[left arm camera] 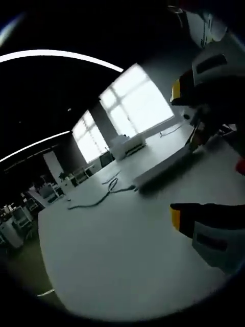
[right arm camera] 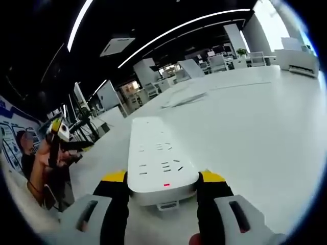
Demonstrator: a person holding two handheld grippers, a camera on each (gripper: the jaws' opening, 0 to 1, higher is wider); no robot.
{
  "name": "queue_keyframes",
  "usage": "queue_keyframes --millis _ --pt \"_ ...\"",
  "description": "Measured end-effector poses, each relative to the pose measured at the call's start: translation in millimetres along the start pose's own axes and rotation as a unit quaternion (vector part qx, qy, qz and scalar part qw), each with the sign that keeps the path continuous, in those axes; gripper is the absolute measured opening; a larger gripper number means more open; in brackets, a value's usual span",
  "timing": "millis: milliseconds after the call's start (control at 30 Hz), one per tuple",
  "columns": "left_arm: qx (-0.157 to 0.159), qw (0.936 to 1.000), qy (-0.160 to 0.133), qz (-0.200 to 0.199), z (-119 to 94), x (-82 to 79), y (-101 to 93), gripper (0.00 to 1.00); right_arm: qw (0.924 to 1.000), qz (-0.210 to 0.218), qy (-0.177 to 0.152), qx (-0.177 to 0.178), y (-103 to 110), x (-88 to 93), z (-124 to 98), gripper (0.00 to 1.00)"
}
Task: Pick up the power strip scattered on the table, fix it on the side mounting bracket of the table, and press the switch
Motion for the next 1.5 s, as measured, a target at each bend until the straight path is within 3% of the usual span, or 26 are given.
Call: queue_keyframes --millis 100,633,833,1500 --pt "0.003 0.9999 0.001 -0.013 7 10.8 -5.3 0.82 1.0000 0.002 0.001 0.000 0 -0.1 0 0.48" --pt "0.014 0.9985 0.020 -0.048 35 6.4 3.2 0.82 0.9999 0.010 0.003 -0.002 0 0.0 0 0.48" --pt "0.018 0.9977 0.025 -0.060 36 11.4 2.7 0.82 1.0000 0.008 0.001 -0.003 -1 0.6 0 0.48" --pt "0.017 0.9939 0.028 -0.105 56 7.3 7.5 0.83 0.9999 0.010 0.003 -0.004 -2 0.3 0 0.48"
Point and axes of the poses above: the point that each gripper's makers call its tool centre point, and the gripper's own axes: z roughly forward along the fingers, y roughly to its left, x roughly out of its underside, the point moved 10 cm from there along -z, roughly backward along the fingers, and after that the axes turned 2 degrees about y, right-handed, at the moved point
